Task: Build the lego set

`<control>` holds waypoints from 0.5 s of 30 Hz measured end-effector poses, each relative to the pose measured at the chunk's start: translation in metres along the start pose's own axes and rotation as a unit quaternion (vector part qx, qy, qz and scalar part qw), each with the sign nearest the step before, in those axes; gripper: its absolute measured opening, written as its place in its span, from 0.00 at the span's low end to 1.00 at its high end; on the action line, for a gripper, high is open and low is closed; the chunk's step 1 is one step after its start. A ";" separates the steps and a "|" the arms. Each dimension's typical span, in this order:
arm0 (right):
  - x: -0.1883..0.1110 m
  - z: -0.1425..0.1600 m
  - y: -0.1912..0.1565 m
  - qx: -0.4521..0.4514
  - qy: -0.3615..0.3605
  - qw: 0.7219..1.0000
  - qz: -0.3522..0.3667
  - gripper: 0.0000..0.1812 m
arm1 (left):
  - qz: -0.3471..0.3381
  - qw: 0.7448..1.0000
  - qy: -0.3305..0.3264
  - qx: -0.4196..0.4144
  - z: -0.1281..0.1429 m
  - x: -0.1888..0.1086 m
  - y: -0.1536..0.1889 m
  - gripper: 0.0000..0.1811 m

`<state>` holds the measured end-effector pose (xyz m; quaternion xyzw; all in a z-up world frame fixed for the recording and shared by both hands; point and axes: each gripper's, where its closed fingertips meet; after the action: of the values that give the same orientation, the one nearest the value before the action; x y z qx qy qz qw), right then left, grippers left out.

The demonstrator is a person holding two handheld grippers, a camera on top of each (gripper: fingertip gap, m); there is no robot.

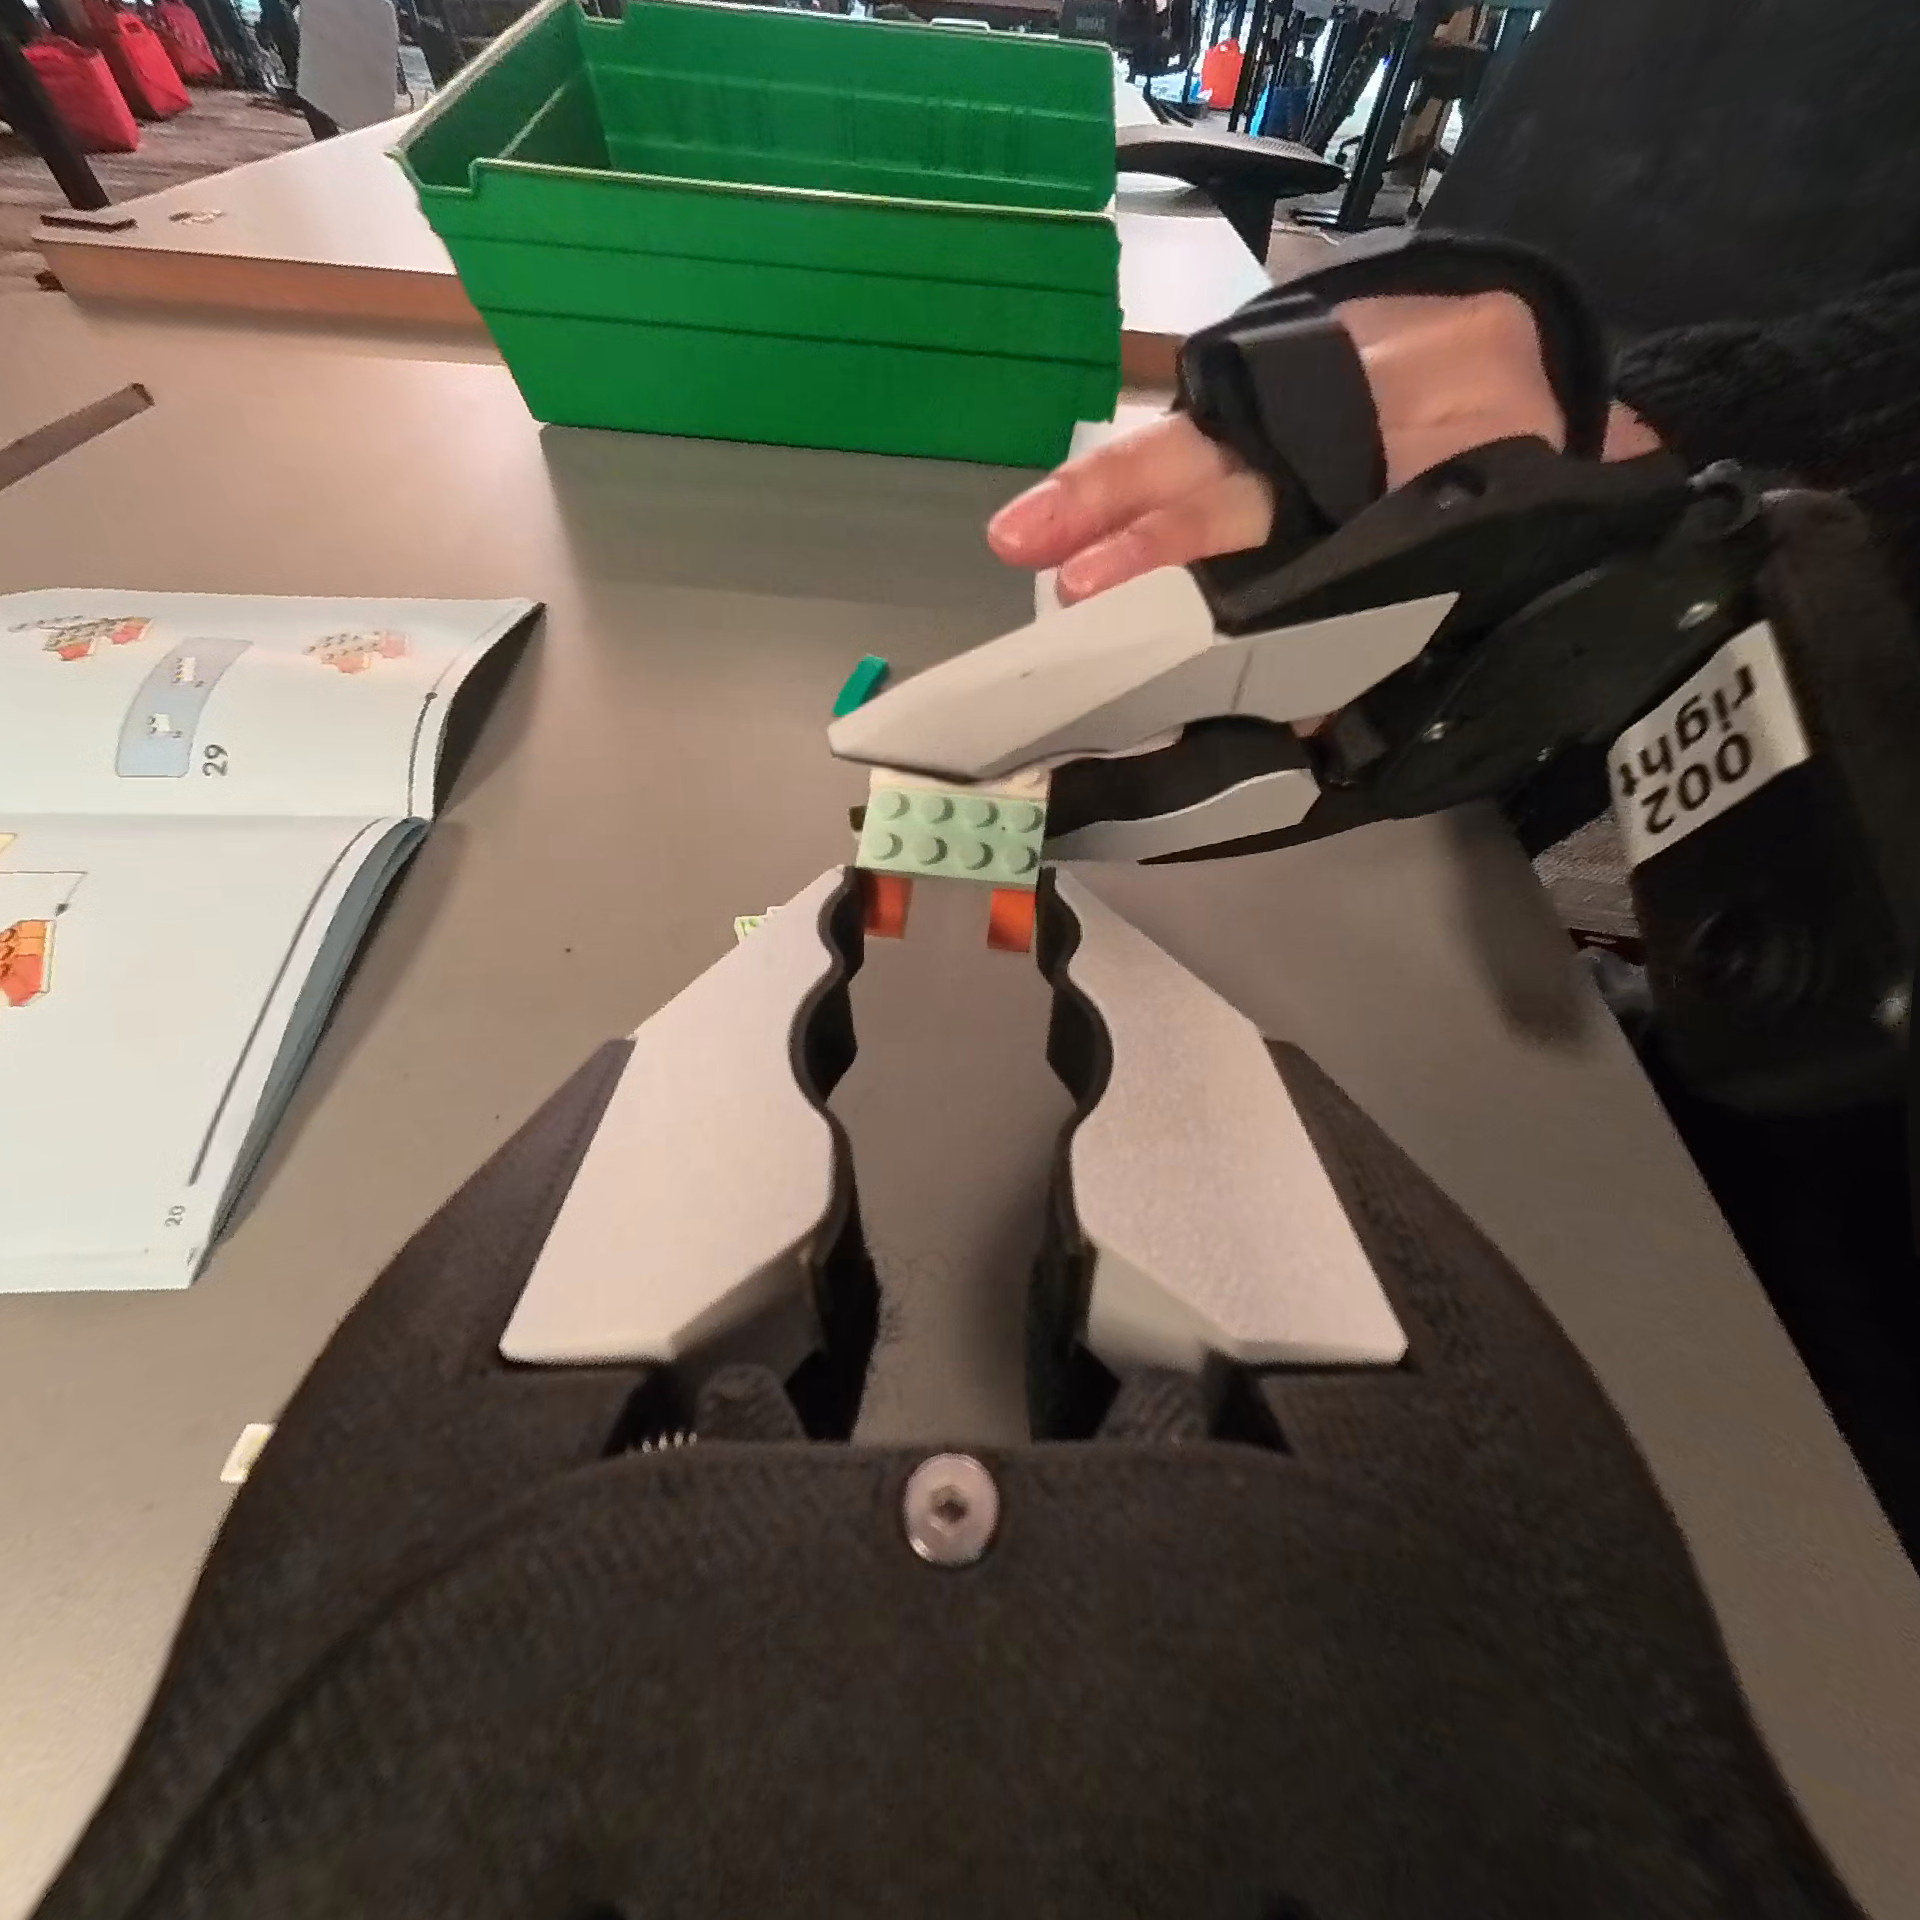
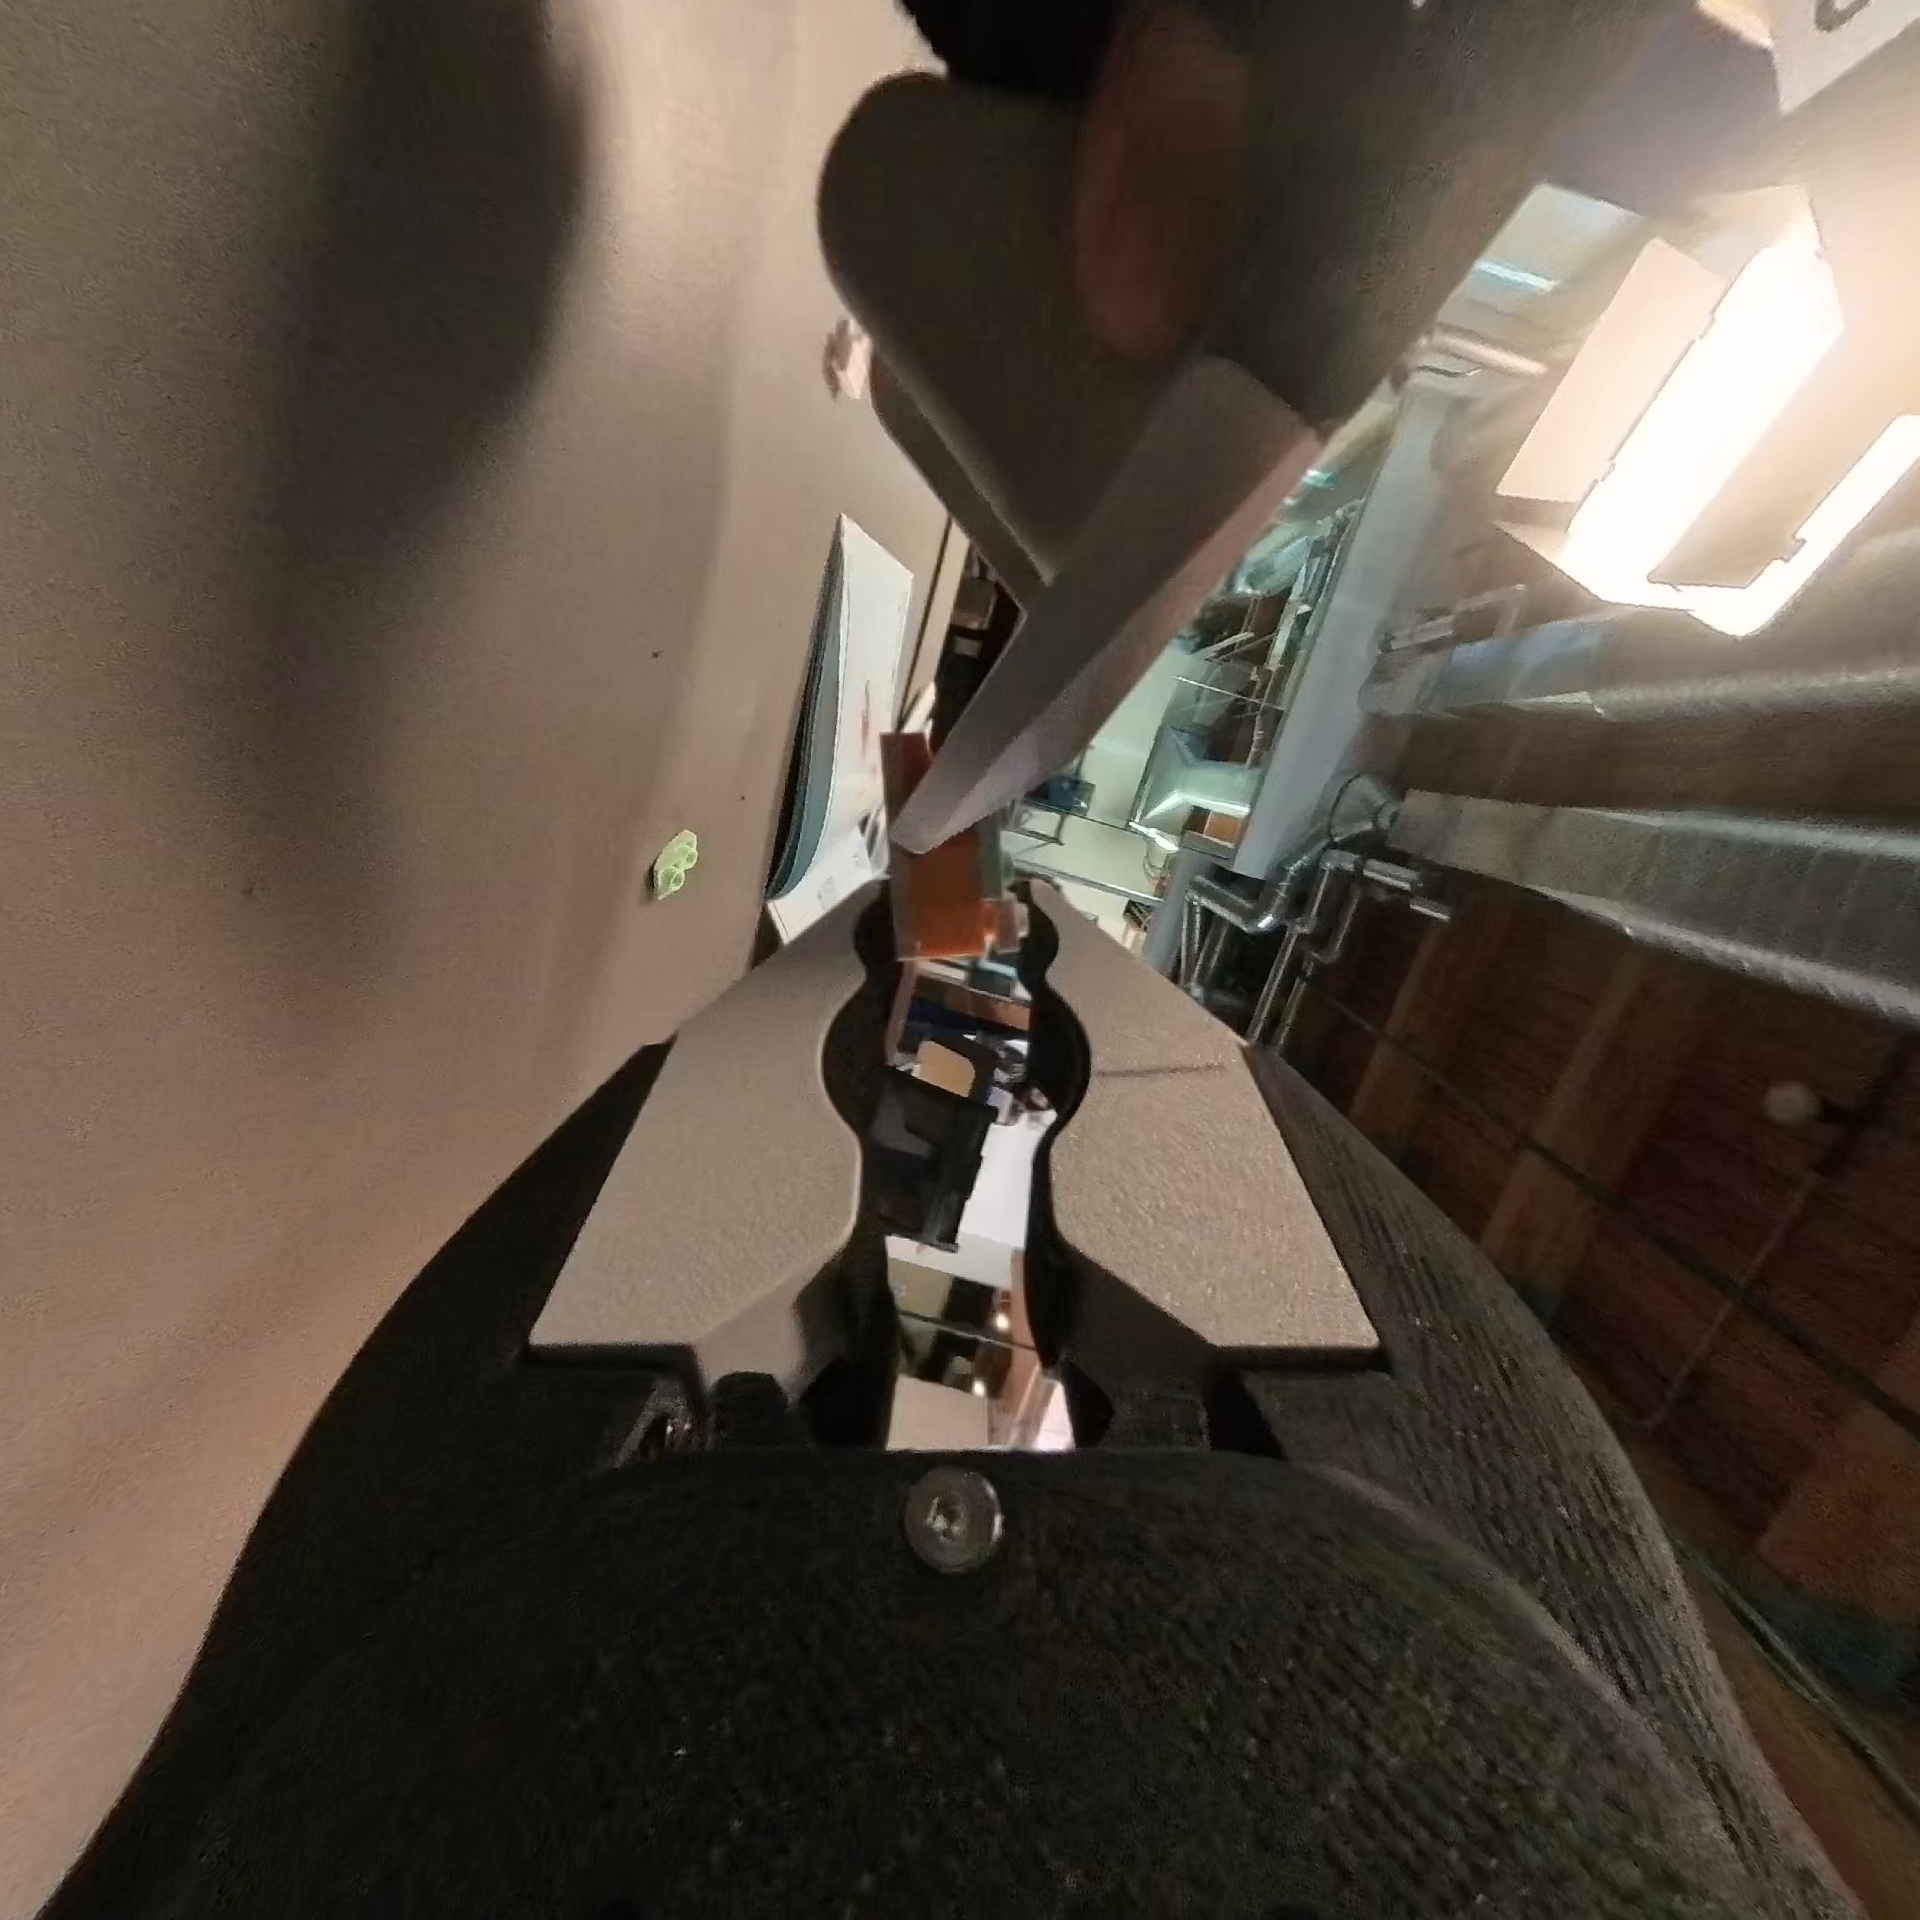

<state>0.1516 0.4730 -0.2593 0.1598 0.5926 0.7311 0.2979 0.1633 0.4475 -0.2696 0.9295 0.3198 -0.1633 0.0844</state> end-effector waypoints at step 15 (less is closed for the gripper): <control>0.002 0.000 -0.007 0.013 -0.015 1.000 0.015 0.09 | -0.005 1.000 -0.023 -0.011 0.006 0.003 -0.003 0.18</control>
<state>0.1516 0.4755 -0.2657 0.1838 0.5948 0.7255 0.2935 0.1624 0.4498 -0.2762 0.9229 0.3242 -0.1811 0.1013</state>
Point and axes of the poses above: each gripper's, where its closed fingertips meet, x out along the fingers, z out of its underside, y = z × x across the jaws, and after that the axes turned 2 degrees about -y, right-handed
